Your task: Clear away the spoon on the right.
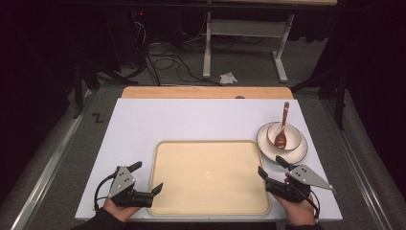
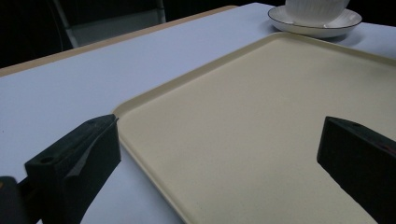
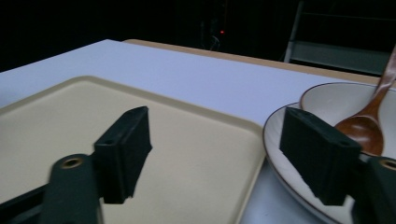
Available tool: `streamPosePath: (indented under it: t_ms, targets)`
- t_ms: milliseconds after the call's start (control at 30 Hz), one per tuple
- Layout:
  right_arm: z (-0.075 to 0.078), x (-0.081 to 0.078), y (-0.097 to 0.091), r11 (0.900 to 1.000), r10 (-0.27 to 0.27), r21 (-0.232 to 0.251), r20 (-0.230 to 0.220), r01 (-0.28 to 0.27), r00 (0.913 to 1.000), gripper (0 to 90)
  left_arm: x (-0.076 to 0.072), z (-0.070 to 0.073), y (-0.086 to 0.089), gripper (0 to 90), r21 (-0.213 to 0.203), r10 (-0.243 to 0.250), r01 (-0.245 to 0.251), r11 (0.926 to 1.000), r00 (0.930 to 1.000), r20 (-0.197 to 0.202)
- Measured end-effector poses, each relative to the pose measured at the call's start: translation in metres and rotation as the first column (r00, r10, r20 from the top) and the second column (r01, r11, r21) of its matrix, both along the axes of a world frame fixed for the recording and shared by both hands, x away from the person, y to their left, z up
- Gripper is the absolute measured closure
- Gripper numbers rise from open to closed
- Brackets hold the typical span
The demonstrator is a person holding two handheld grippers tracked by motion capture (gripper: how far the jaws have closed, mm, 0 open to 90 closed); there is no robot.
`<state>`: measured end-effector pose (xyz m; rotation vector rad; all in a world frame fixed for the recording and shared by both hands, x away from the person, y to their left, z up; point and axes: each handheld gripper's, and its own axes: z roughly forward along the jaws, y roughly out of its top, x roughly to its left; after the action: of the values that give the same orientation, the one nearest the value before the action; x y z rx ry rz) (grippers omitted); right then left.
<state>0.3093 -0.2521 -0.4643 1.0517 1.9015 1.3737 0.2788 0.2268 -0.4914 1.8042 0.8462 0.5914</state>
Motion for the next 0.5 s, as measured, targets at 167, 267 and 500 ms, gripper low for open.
streamPosePath:
  t_ms: [167,267,500]
  targets:
    - [0.013,0.024,-0.008,0.9979,-0.056,-0.033,-0.003,0.056,0.9984,42.5,0.0,0.0,0.001,0.2,-0.003,0.001,-0.001,1.0,1.0,-0.001]
    - [0.021,0.047,-0.014,0.9949,-0.08,-0.063,-0.02,0.079,0.9966,49.8,0.0,0.0,0.002,0.2,-0.005,0.001,-0.001,1.0,1.0,0.0]
    - [0.033,0.103,-0.023,0.9829,-0.167,-0.093,-0.094,0.159,0.9814,69.1,0.0,0.001,0.003,0.2,-0.013,0.002,-0.002,0.9999,1.0,0.001]
